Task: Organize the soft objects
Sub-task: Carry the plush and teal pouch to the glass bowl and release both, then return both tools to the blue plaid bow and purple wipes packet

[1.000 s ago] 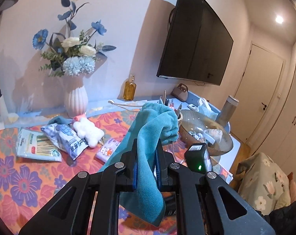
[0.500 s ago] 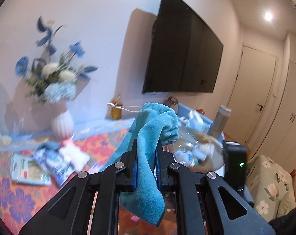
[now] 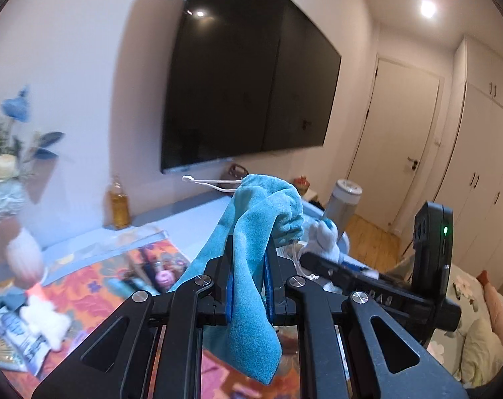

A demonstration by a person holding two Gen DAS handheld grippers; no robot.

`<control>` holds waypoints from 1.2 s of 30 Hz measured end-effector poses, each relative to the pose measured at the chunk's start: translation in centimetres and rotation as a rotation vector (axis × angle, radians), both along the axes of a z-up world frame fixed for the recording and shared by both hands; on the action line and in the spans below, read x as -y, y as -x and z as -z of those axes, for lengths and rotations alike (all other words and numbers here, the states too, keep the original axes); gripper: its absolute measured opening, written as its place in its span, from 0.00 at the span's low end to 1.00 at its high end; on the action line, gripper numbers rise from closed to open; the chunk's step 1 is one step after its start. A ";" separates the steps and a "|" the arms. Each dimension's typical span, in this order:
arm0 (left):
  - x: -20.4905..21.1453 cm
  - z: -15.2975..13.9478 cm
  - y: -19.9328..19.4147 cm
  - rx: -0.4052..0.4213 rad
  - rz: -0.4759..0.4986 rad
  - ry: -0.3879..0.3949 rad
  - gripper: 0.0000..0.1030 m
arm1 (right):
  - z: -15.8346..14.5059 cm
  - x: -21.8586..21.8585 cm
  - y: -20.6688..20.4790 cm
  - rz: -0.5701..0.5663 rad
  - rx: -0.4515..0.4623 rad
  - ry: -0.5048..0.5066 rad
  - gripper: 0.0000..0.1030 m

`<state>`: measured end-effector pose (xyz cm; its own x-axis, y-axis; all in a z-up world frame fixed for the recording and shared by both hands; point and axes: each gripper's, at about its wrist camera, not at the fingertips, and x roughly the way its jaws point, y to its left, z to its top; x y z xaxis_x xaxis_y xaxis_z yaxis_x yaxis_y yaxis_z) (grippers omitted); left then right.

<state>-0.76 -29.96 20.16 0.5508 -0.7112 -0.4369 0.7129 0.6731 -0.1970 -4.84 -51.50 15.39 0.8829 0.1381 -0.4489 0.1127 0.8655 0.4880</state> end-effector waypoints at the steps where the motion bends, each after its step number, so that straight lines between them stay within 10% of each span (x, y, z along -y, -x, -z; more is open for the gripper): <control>1: 1.1 0.6 -0.6 -0.015 0.011 -0.014 0.10 | 0.4 1.0 -0.6 0.017 -0.019 -0.007 0.48; 5: 4.8 3.5 -2.5 -0.068 0.021 -0.081 0.10 | 2.2 3.6 -2.8 0.071 -0.074 -0.048 0.49; 8: 6.5 5.4 -3.5 -0.114 0.033 -0.102 0.15 | 3.0 5.2 -3.3 0.069 -0.074 -0.119 0.68; 15: 7.0 7.8 -3.9 -0.196 0.087 -0.109 0.97 | 2.9 6.9 -0.9 0.127 -0.064 -0.158 0.77; 25: -1.9 5.2 -2.1 -0.267 0.106 0.083 0.97 | 2.7 4.1 1.0 0.079 -0.068 -0.173 0.82; 36: -18.7 3.4 4.0 -0.172 -0.121 0.195 0.97 | 0.5 -5.8 1.2 -0.121 -0.029 -0.146 0.91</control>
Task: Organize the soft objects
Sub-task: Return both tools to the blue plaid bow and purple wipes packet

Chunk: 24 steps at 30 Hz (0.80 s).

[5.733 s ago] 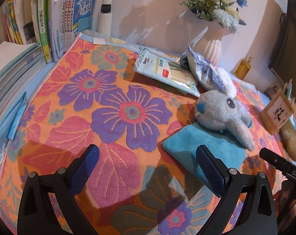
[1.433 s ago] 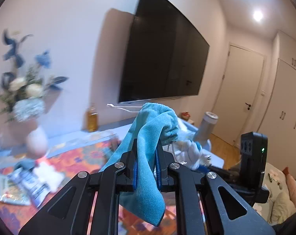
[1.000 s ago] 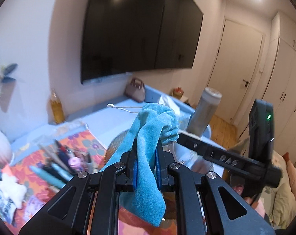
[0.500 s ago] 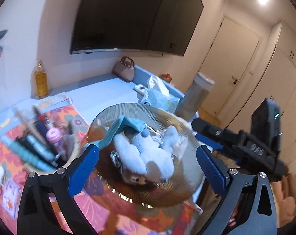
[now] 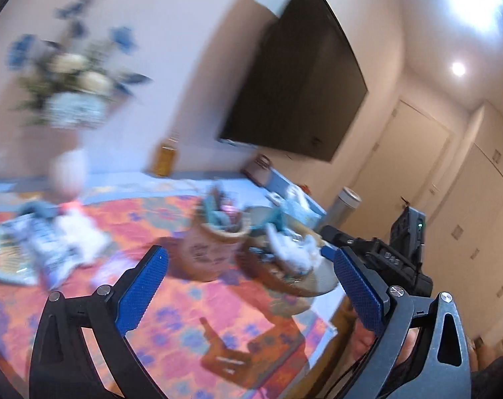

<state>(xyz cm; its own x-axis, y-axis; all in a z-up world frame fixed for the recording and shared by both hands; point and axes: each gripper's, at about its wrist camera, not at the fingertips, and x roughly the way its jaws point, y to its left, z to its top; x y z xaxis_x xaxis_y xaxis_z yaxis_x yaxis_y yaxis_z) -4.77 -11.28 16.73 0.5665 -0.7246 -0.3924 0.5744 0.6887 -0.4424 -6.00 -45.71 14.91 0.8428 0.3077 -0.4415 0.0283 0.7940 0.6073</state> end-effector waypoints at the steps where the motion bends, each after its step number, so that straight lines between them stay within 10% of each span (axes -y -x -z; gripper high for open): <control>1: -1.9 0.1 0.5 0.002 -0.051 -0.005 0.97 | -0.3 -1.5 0.0 -0.030 0.011 0.012 0.95; 11: -15.7 5.1 1.5 -0.073 -0.465 -0.138 0.97 | 2.0 -18.9 -1.9 -0.396 -0.009 0.195 0.98; 17: -18.2 12.6 -1.1 -0.203 -0.545 -0.276 0.97 | 8.1 -25.2 -4.3 -0.446 -0.143 0.347 0.98; 24: -19.8 16.8 -1.8 -0.322 -0.517 -0.211 0.97 | 12.6 -24.5 -5.9 -0.414 -0.255 0.326 0.98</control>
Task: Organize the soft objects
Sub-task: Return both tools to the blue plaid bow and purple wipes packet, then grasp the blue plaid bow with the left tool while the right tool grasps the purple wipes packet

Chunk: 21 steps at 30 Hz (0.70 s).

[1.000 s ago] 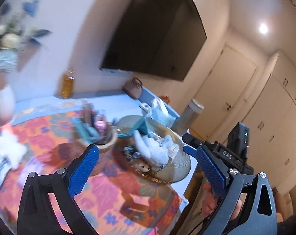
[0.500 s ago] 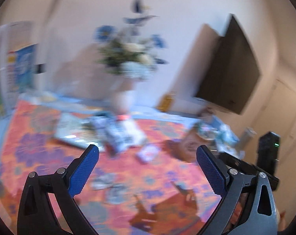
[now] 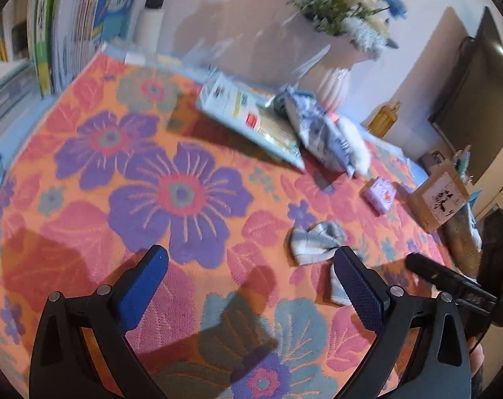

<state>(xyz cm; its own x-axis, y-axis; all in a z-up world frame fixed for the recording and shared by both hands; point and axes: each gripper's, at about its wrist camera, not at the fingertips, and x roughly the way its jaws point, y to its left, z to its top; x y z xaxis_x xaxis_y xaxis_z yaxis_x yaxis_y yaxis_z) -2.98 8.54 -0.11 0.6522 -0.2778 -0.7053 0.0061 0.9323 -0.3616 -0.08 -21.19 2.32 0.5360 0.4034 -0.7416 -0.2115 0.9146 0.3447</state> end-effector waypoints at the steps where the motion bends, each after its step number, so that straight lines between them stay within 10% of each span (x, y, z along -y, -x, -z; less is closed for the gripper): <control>1: 0.1 -0.1 0.0 0.005 -0.002 -0.011 0.97 | 0.1 0.1 -0.1 0.005 0.001 0.001 1.00; 10: 2.4 0.2 -0.4 -0.034 0.098 -0.087 0.97 | 0.4 -2.0 -1.2 -0.026 -0.075 0.162 1.00; 21: 9.8 0.7 -2.2 -0.038 0.331 -0.247 0.97 | 0.2 0.3 -8.0 0.265 -0.225 -0.010 1.00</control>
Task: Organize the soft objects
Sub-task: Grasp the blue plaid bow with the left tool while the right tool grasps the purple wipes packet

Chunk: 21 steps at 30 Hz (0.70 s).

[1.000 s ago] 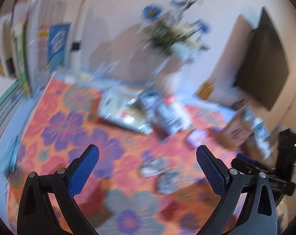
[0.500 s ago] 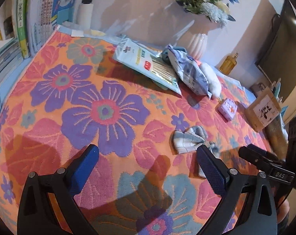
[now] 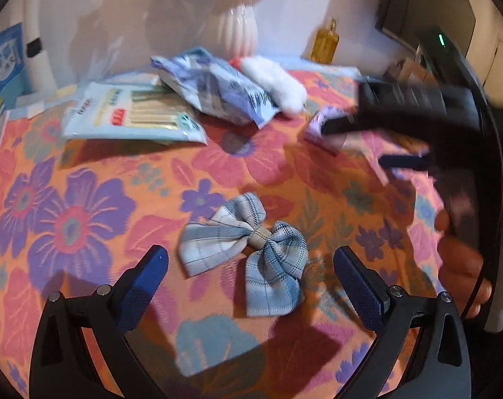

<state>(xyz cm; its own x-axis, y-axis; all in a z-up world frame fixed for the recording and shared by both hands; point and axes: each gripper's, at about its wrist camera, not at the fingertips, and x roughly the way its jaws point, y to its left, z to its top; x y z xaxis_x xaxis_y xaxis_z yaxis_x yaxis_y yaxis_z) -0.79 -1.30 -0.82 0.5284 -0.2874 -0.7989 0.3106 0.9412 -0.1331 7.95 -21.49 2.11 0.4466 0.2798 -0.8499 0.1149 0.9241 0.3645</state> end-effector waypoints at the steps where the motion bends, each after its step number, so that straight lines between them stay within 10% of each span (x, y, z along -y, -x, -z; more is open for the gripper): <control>1: 0.1 0.1 -0.1 0.005 -0.001 -0.020 0.95 | 0.0 0.0 -0.5 0.021 0.003 0.001 1.00; 9: 0.7 0.2 0.6 0.051 0.009 -0.071 0.76 | 0.2 -2.6 -3.1 0.118 0.061 0.154 0.98; 13: 0.4 0.0 0.6 0.067 -0.001 -0.055 0.60 | 0.3 -3.7 -2.7 0.121 0.097 0.319 0.71; 16: 0.2 -0.2 0.6 0.072 0.001 -0.042 0.46 | -0.1 -2.6 -1.8 0.111 0.120 0.299 0.47; 21: 0.3 -0.1 0.9 0.077 0.006 -0.023 0.31 | -0.1 0.0 0.5 0.027 0.177 0.134 0.44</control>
